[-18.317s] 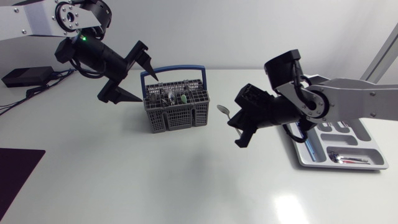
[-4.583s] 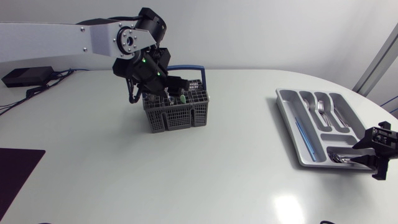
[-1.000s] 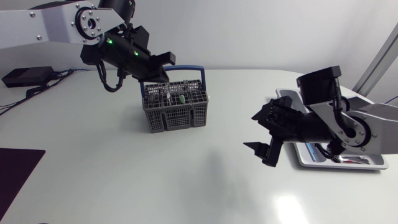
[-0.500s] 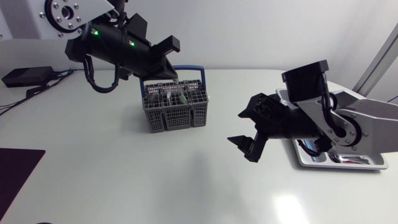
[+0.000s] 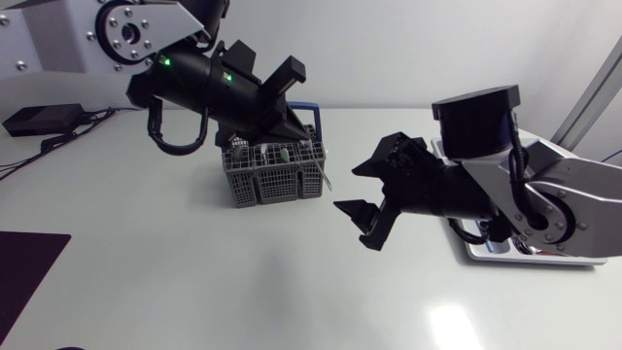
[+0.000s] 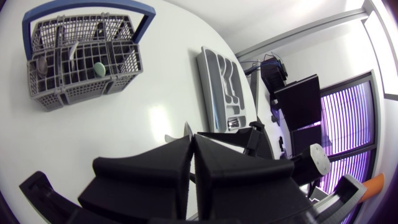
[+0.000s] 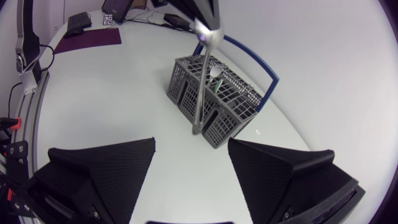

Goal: Unload the cutlery basket into the drawer organizer.

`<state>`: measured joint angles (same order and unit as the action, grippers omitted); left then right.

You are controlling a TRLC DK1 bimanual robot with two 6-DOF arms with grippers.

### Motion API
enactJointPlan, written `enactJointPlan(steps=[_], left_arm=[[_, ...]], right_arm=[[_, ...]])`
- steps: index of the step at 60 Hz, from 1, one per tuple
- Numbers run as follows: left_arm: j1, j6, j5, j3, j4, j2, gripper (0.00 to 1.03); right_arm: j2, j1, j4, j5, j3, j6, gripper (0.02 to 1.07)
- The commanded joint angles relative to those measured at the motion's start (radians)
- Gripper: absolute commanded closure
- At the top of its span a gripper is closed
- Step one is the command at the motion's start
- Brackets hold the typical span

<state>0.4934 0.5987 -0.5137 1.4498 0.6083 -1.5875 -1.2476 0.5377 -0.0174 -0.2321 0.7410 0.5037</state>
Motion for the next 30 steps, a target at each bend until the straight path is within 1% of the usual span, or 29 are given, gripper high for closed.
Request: enactJointPlan(steps=[1,7,19,27,30], left_arm=[[0.014,0.041,-0.028,-0.006,0.002,-0.042,1.00],[0.034,0.053,-0.043,0.009,0.010,-0.065,1.00],[0.059,0.070,-0.051,0.026,0.011,-0.081,1.00],[0.065,0.073,-0.065,0.029,0.011,-0.086,1.00],[0.065,0.075,-0.068,0.027,0.011,-0.086,1.00]], right_arm=[[0.000,0.010,0.036,0.016,0.018,-0.045,0.32],[-0.021,0.010,0.076,0.022,0.026,-0.051,0.39],[-0.062,0.024,0.105,0.025,0.047,-0.053,0.40],[-0.087,0.027,0.106,0.022,0.063,-0.051,0.50],[-0.093,0.027,0.108,0.020,0.067,-0.050,0.56]])
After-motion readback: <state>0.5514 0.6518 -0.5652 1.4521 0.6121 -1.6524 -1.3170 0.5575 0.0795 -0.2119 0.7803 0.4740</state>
